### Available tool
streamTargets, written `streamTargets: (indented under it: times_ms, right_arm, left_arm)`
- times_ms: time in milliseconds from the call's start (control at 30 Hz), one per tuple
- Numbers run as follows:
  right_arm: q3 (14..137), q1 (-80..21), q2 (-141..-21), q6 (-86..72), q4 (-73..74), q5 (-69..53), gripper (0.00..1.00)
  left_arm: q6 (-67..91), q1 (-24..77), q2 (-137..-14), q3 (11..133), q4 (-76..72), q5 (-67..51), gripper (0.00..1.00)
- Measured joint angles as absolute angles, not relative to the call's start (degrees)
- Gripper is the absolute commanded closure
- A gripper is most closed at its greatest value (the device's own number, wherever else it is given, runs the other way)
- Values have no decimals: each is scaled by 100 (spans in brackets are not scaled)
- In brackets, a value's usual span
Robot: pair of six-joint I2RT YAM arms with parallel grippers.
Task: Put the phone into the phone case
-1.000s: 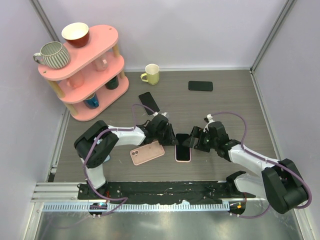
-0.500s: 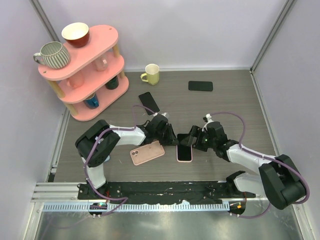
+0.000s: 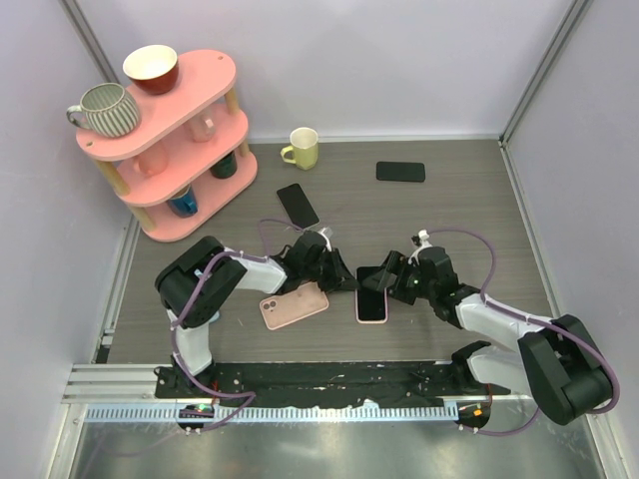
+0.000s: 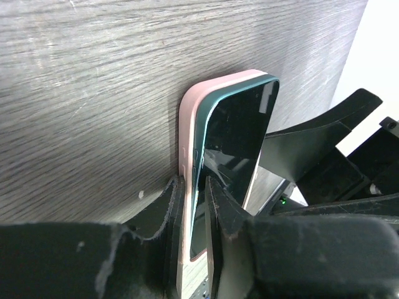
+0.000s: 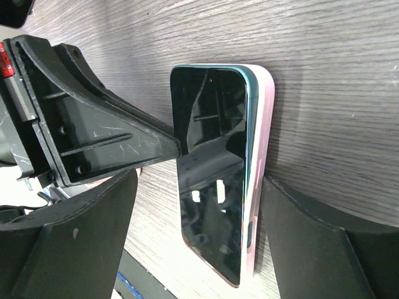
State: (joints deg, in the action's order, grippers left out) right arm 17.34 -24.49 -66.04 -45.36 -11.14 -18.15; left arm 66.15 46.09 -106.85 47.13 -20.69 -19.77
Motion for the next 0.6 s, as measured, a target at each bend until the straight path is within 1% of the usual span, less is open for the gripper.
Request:
streamTargets:
  times_ms: [167,233,333,367,433,467,533,567,600]
  right_arm:
    - [1540,-2447,-6504,-4696,-1350,-1879,18]
    - [1520,-2451,-6501,-4720,-1367,-1940,21]
    - [1522,-2458,-6501,-4678,-1278,-1955,32]
    - [1525,-2460,-6501,-4637,-1221,-1949,39]
    - [1553,-2469,-6499,-4510,-1050,-1885,46]
    - [1553,-2469,-6499,-4458,-1000,-1872,53]
    - [1559,-2469,-6484,-4278,-843,-1815,61]
    - [1557,-2469,-6475,-4213,-779,-1793,70]
    - [1557,-2471,-6473,-4174,-731,-1785,75]
  left_arm:
    - [6746,4606,-10818,4698,-2364,-2128,85]
    - [6761,4606,-10857,4698,-2436,-2171,85]
    - [6766,4613,-10877,4698,-2486,-2196,85]
    - [6764,4619,-10879,4698,-2491,-2196,85]
    - [6753,4635,-10879,4698,-2491,-2191,85]
    - [6748,4639,-10879,4698,-2491,-2189,85]
    - [6733,4648,-10875,4700,-2484,-2185,85]
    - [6724,4648,-10868,4700,-2473,-2185,84]
    - [6713,4657,-10864,4700,-2460,-2176,84]
